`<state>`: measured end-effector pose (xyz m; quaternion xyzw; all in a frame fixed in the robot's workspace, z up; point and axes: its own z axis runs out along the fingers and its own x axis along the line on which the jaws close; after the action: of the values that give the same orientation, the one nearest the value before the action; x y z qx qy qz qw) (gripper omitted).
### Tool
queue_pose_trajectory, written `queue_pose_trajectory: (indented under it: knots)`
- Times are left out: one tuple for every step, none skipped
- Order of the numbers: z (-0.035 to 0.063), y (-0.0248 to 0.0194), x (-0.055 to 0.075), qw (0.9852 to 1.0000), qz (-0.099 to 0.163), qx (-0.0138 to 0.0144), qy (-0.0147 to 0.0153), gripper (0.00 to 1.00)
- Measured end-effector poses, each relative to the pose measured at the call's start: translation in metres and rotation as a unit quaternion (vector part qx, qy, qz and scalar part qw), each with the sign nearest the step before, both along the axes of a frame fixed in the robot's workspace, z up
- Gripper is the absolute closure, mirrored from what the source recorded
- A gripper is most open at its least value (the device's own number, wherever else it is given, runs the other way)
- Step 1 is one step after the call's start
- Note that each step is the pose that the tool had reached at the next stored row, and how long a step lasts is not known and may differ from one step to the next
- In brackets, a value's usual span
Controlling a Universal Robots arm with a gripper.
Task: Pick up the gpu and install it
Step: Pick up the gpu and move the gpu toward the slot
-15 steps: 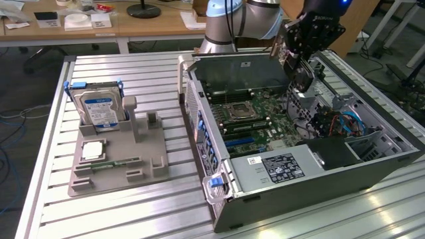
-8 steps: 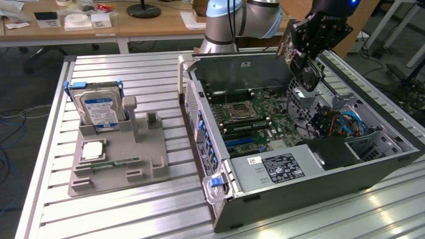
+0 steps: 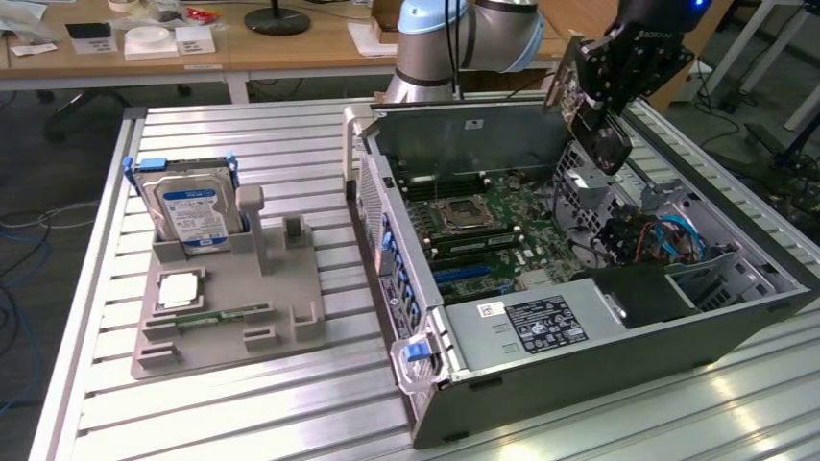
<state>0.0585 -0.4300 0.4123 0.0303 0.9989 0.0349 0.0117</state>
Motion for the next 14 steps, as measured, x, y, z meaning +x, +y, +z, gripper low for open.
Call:
queue_pose_trajectory:
  knots:
    - [0.0000,0.0000,0.0000,1.0000,0.000,0.0000,0.0000,0.74]
    - [0.0000,0.0000,0.0000,1.0000,0.000,0.0000,0.0000,0.74]
    - [0.0000,-0.0001,0.0000,1.0000,0.000,0.0000,0.0000,0.74]
    - [0.0000,-0.0001,0.0000,1.0000,0.000,0.0000,0.0000,0.74]
    - [0.0000,-0.0001,0.0000,1.0000,0.000,0.0000,0.0000,0.74]
    - [0.0000,-0.0001,0.0000,1.0000,0.000,0.0000,0.0000,0.74]
    - [0.0000,-0.0001,0.0000,1.0000,0.000,0.0000,0.0000,0.74]
    - [-0.0004,-0.0001,0.0000,1.0000,0.000,0.0000,0.0000,0.74]
    - [-0.0012,-0.0001,0.0000,1.0000,0.000,0.0001,0.0000,0.74]
    - [-0.0025,-0.0001,0.0000,1.0000,0.000,0.0001,0.0000,0.74]
    - [-0.0040,-0.0001,0.0000,1.0000,0.000,0.0001,0.0000,0.74]
    - [-0.0057,-0.0001,0.0000,1.0000,0.000,0.0000,0.0000,0.74]
    - [-0.0076,-0.0001,0.0000,1.0000,0.000,0.0001,0.0000,0.74]
    - [-0.0094,-0.0001,0.0000,1.0000,0.000,0.0001,0.0000,0.74]
